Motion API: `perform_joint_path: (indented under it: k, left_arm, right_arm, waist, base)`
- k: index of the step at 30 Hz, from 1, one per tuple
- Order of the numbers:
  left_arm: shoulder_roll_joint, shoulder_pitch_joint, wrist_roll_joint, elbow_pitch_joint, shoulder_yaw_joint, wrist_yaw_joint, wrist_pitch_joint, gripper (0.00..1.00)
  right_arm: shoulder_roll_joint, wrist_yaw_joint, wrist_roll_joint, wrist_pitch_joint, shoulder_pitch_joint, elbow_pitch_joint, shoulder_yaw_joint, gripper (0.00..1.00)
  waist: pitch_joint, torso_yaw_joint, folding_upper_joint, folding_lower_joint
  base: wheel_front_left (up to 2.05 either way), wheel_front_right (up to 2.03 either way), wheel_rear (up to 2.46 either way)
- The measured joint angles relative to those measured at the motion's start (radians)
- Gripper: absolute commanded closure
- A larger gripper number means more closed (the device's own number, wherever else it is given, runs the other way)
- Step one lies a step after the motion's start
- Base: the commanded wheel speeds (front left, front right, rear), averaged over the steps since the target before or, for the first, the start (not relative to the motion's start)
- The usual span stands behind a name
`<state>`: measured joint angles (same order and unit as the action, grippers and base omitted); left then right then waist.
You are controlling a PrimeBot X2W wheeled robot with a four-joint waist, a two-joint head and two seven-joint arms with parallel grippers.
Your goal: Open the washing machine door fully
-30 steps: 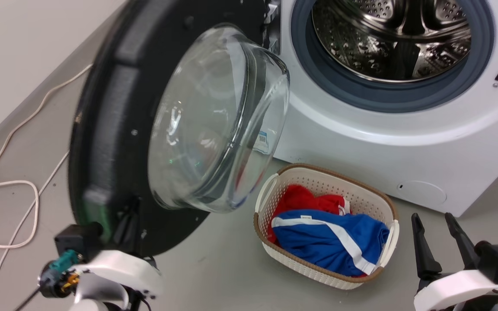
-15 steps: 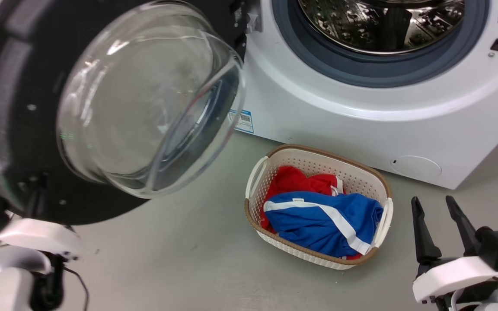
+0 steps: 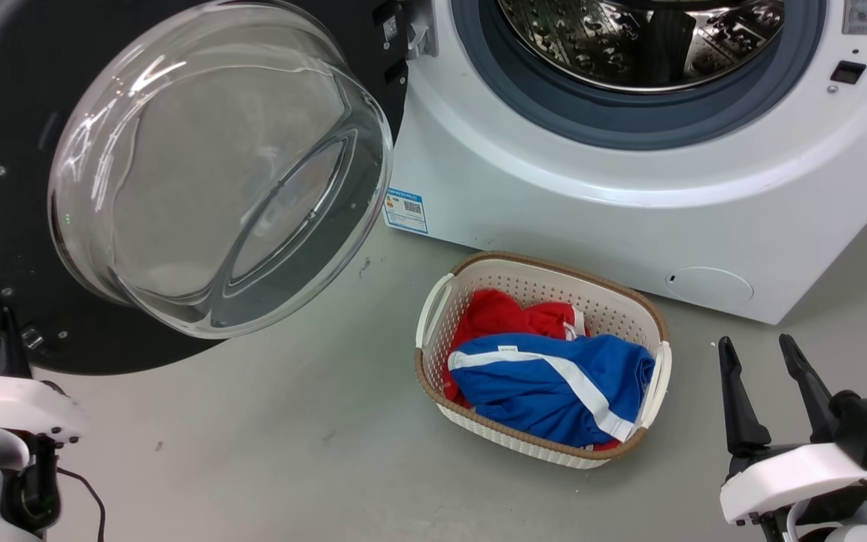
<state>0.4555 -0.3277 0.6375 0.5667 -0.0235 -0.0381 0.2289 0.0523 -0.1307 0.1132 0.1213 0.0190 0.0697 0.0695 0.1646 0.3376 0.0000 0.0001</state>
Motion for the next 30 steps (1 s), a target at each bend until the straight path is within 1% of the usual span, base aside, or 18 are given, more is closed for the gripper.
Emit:
perform_joint_path:
  k: [4, 8, 12, 15, 21, 25, 29, 30]
  left_arm:
    - [-0.013, 0.006, -0.019, -0.003, 0.011, -0.001, 0.012, 1.00]
    - [-0.030, 0.051, -0.053, -0.063, 0.026, -0.017, 0.023, 1.00]
    - [-0.049, 0.122, -0.091, -0.162, 0.054, -0.044, 0.028, 1.00]
    - [-0.065, 0.185, -0.108, -0.252, 0.075, -0.072, 0.025, 1.00]
    - [-0.081, 0.309, -0.135, -0.433, 0.118, -0.119, -0.026, 1.00]
    - [-0.103, 0.365, -0.145, -0.540, 0.156, -0.138, -0.054, 1.00]
    - [-0.121, 0.402, -0.163, -0.608, 0.191, -0.152, -0.068, 1.00]
    - [-0.125, 0.409, -0.169, -0.618, 0.200, -0.157, -0.069, 0.96]
  right_arm:
    - [0.000, 0.000, -0.009, 0.000, -0.008, 0.002, -0.001, 0.00]
    - [0.000, 0.000, -0.007, 0.001, -0.015, 0.009, 0.000, 0.00]
    - [0.000, 0.000, 0.003, 0.003, -0.033, 0.017, -0.001, 0.00]
    - [0.000, 0.000, 0.010, 0.003, -0.051, 0.020, -0.004, 0.00]
    - [-0.001, 0.000, 0.019, 0.001, -0.070, 0.020, -0.022, 0.00]
    - [-0.001, 0.000, 0.021, -0.002, -0.072, 0.019, -0.031, 0.00]
    - [-0.001, 0.000, 0.024, -0.008, -0.072, 0.016, -0.043, 0.00]
    - [-0.001, 0.000, 0.024, -0.009, -0.072, 0.015, -0.049, 0.00]
  waist:
    - [-0.017, 0.006, 0.0000, 0.0000]
    - [-0.045, 0.015, 0.0000, 0.0000]
    - [-0.084, 0.024, 0.0000, 0.0000]
    - [-0.115, 0.031, 0.0000, -0.0001]
    - [-0.168, 0.033, 0.0000, -0.0003]
    - [-0.185, 0.019, 0.0000, -0.0002]
    - [-0.195, -0.013, 0.0000, -0.0002]
    - [-0.197, -0.023, 0.0000, -0.0002]
  base:
    - [0.00, 0.00, 0.00]
    - [0.00, 0.00, 0.00]
    - [0.00, 0.00, 0.00]
    - [0.00, 0.00, 0.00]
    - [0.00, 0.00, 0.00]
    - [0.00, 0.00, 0.00]
    - [0.00, 0.00, 0.00]
    - [0.00, 0.00, 0.00]
